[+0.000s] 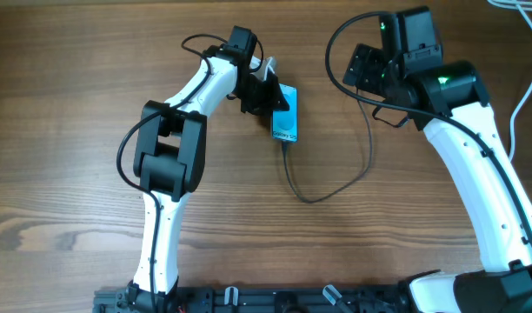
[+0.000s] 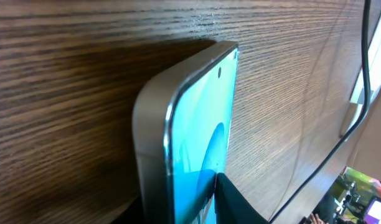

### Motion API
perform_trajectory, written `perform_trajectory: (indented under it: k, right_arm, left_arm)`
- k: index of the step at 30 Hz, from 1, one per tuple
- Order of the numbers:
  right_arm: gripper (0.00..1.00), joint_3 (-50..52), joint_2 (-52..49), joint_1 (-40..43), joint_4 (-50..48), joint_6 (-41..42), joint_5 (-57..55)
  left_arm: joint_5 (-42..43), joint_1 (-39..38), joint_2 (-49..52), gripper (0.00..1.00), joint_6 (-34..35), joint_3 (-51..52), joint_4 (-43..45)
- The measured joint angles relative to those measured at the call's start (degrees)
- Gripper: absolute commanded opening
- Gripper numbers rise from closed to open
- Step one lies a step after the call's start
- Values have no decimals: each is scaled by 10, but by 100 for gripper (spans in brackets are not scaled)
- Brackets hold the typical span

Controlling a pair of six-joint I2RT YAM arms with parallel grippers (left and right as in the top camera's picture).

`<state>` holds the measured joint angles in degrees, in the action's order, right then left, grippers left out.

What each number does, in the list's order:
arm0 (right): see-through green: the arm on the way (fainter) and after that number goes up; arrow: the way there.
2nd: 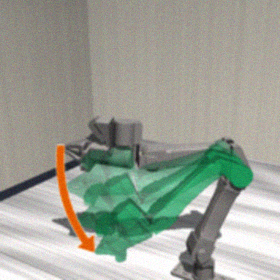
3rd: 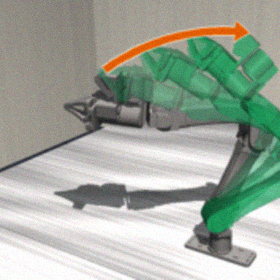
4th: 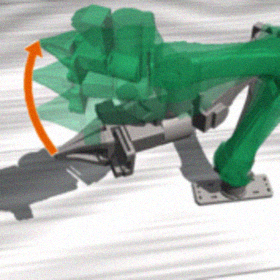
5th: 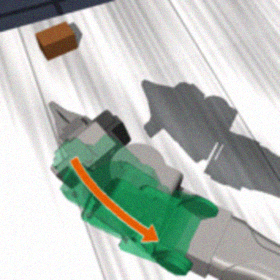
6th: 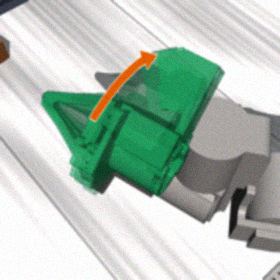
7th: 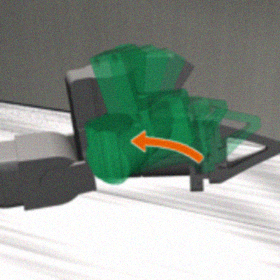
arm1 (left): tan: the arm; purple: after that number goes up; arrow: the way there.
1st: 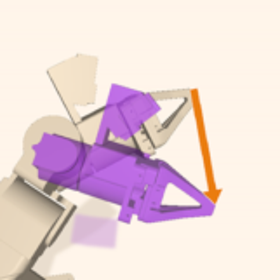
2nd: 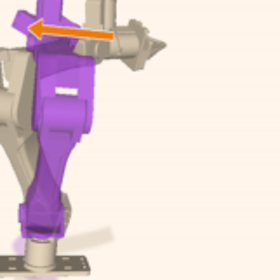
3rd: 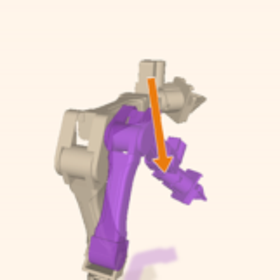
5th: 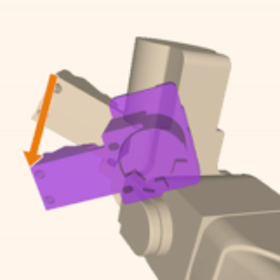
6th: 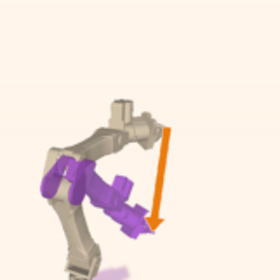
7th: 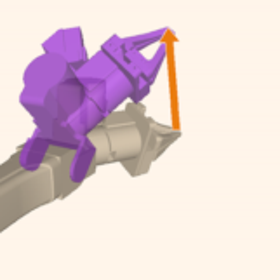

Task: Plug charger to phone and switch on socket

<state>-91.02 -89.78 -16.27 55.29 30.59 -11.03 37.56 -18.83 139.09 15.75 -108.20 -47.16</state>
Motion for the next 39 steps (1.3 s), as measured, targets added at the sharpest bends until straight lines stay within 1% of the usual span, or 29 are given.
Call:
perform_trajectory:
  k: [2, 6, 10, 11, 12, 14, 15, 16, 17, 19, 21, 24, 26, 29, 32, 36, 39]
  right_arm:
    - [95, 0, 0, 0, 4, -4, 0]
    - [97, 0, 0, 0, 14, -5, 0]
    - [98, 0, 0, 0, 15, -7, 0]
    - [99, 0, 0, 0, 15, -7, 0]
    - [99, 0, 0, 0, 15, -7, 0]
    - [99, 0, 0, 0, 16, -7, 0]
    - [99, 0, 0, 0, 16, -7, 0]
    - [99, 0, 0, 0, 17, -7, 0]
    - [99, 0, 0, 1, 17, -9, 0]
    - [99, 0, 0, 19, 22, -22, 10]
    - [99, 0, 0, 63, 32, -43, 53]
    - [99, 0, 0, 183, 41, -74, 126]
    - [99, 0, 0, 261, 39, -84, 138]
    - [99, 0, -1, 319, 15, -83, 120]
    - [100, 0, -21, 363, -17, -82, 85]
    - [99, -1, -95, 369, -70, -82, 17]
    - [100, -1, -170, 369, -120, -82, -19]
  left_arm:
    - [-5, 0, 0, 33, 0, 0, 0]
    - [-22, -2, -5, 38, 0, 0, 0]
    - [-42, -3, -10, 40, 0, -1, 0]
    - [-44, -3, -10, 46, 0, -1, 0]
    - [-47, -3, -11, 48, 0, -1, 0]
    - [-48, -4, -13, 62, 0, -1, 2]
    - [-50, -3, -15, 72, 0, -2, 3]
    - [-49, -3, -16, 96, 2, -2, 3]
    - [-52, 0, -20, 100, 0, -3, 4]
    - [-67, 10, -35, 100, 0, -3, 6]
    - [-81, 32, -52, 100, 0, 0, 10]
    - [-103, 73, -95, 100, 0, 3, 19]
    - [-132, 97, -144, 100, 0, 3, 20]
    - [-164, 112, -194, 100, 0, 3, 22]
    - [-181, 118, -196, 100, 0, 3, 22]
    - [-189, 119, -195, 100, 0, 3, 22]
    - [-189, 119, -195, 100, 0, 3, 22]
